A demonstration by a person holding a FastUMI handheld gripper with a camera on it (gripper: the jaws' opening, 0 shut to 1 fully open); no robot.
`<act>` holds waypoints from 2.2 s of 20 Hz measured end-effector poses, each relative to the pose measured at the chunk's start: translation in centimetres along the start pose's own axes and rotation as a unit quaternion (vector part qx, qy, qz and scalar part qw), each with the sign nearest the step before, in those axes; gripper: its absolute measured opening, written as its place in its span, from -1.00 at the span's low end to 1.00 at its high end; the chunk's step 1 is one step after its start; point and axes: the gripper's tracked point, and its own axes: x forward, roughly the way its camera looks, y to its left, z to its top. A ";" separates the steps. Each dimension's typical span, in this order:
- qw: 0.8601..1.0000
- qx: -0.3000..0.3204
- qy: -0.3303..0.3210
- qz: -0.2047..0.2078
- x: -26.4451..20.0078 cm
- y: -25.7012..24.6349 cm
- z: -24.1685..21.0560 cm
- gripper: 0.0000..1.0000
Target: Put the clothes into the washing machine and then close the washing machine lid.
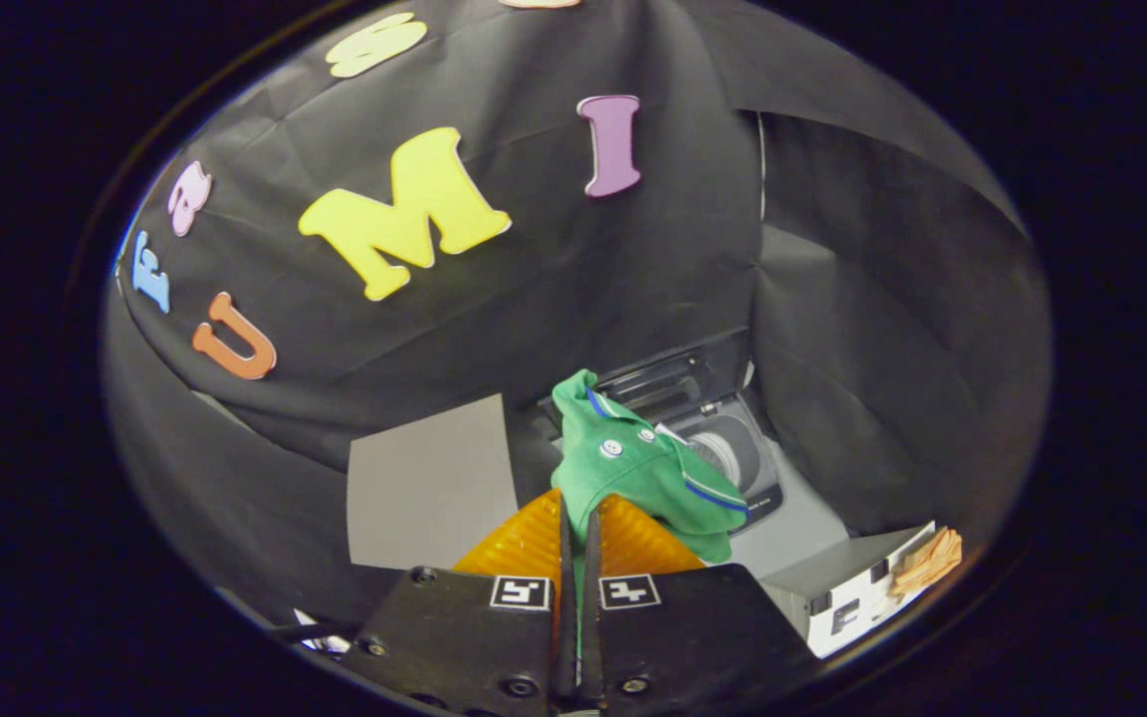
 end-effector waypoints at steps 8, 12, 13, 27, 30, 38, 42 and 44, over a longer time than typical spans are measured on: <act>1.000 0.014 0.024 -0.004 4.8 -5.9 -0.7 -0.90; 0.999 0.012 0.036 0.013 8.3 -7.6 -0.7 -0.90; 0.999 0.014 0.038 0.016 9.2 -7.9 -0.6 -0.90; 0.994 0.010 0.100 0.050 20.1 -8.1 -2.4 -0.89; 0.993 0.013 0.102 0.049 22.5 -8.7 -2.6 -0.90; 0.988 0.019 0.140 0.058 28.6 -10.7 -5.5 -0.90; 0.988 0.011 0.144 0.062 30.9 -11.5 -6.3 -0.89; 0.988 0.006 0.145 0.060 31.9 -12.1 -6.8 -0.90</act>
